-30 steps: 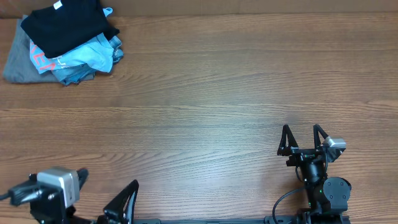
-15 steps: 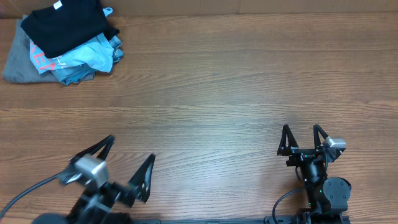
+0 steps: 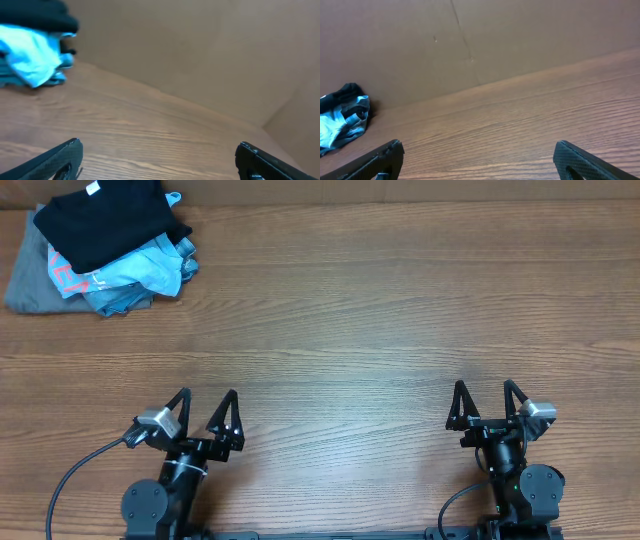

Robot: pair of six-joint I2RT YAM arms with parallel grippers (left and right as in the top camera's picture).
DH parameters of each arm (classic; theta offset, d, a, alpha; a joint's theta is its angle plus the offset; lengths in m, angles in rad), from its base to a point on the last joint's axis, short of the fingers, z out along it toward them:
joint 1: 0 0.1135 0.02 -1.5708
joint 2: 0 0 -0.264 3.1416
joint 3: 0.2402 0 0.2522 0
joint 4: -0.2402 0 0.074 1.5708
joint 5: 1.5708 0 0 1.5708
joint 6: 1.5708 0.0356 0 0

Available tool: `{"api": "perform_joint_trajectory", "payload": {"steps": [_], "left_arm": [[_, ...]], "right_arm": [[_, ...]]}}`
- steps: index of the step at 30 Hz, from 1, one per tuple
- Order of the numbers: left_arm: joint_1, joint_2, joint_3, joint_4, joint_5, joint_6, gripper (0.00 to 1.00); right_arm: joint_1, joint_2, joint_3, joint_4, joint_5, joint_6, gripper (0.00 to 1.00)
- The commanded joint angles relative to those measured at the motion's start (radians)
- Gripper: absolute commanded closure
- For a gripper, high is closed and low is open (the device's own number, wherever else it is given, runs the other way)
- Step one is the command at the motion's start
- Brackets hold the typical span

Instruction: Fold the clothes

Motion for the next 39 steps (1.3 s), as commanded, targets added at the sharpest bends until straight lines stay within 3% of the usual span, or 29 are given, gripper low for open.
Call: {"api": "perform_joint_trajectory", "payload": {"steps": [1,9,16,20,39], "left_arm": [[-0.005,-0.018,-0.055,0.040,-0.078,-0.023,0.00],[-0.004,-0.018,-0.150,0.136,-0.082,0.141,0.00],[0.002,-0.018,-0.150,0.086,-0.083,0.494,0.00],[0.002,-0.018,-0.150,0.087,-0.085,0.594,0.00],[0.002,-0.017,-0.150,0.087,-0.085,0.594,0.00]], "right_arm": [[0.003,-0.011,-0.010,0.005,0.009,-0.001,0.00],[0.003,-0.011,-0.010,0.005,0.009,-0.001,0.00],[0.003,-0.011,-0.010,0.005,0.009,-0.001,0.00],[0.003,-0.011,-0.010,0.005,0.009,-0.001,0.00],[0.003,-0.011,-0.010,0.005,0.009,-0.001,0.00]]}}
